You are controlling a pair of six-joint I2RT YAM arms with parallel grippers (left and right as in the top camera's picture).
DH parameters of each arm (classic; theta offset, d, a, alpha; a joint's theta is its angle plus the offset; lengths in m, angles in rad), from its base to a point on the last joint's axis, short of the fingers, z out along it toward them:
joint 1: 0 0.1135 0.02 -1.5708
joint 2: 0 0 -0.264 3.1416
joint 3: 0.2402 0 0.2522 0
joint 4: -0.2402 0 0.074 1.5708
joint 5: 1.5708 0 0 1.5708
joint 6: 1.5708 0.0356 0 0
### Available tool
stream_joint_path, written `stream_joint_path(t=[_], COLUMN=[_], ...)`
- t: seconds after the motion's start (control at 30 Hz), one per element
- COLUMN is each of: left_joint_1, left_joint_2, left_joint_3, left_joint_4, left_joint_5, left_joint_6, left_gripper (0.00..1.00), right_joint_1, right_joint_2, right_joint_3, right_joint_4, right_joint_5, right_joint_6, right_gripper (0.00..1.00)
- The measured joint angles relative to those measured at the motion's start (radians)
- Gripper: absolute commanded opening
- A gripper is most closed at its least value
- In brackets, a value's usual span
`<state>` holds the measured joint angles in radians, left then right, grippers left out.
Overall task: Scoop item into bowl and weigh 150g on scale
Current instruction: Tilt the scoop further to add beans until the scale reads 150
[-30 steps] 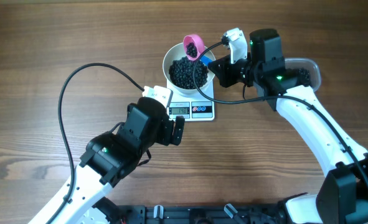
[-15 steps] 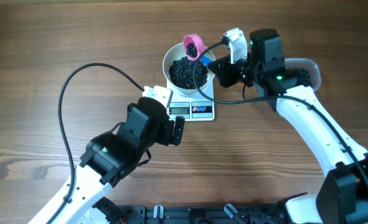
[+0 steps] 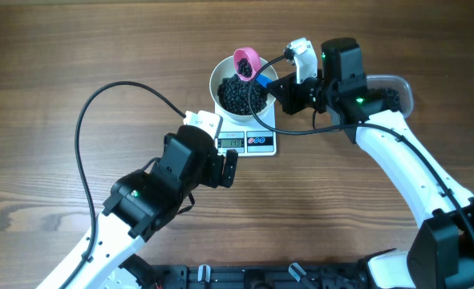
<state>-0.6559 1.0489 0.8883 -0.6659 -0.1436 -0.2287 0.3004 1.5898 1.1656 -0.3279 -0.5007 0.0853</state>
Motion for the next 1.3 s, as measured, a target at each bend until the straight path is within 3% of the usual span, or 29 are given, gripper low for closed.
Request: stream_joint_path(t=[1.3], left_joint_1=[0.0], left_joint_2=[0.0], left_joint_3=[0.0], left_joint_4=[0.0], left_joint_5=[0.0], left_joint_6=[0.0], left_gripper=[1.0], right_joint_1=[0.0], right_joint_2=[0.0], right_joint_3=[0.0], right_joint_4=[0.0], right_joint_5=[-0.016], right_joint_6=[0.046], right_gripper=[0.04])
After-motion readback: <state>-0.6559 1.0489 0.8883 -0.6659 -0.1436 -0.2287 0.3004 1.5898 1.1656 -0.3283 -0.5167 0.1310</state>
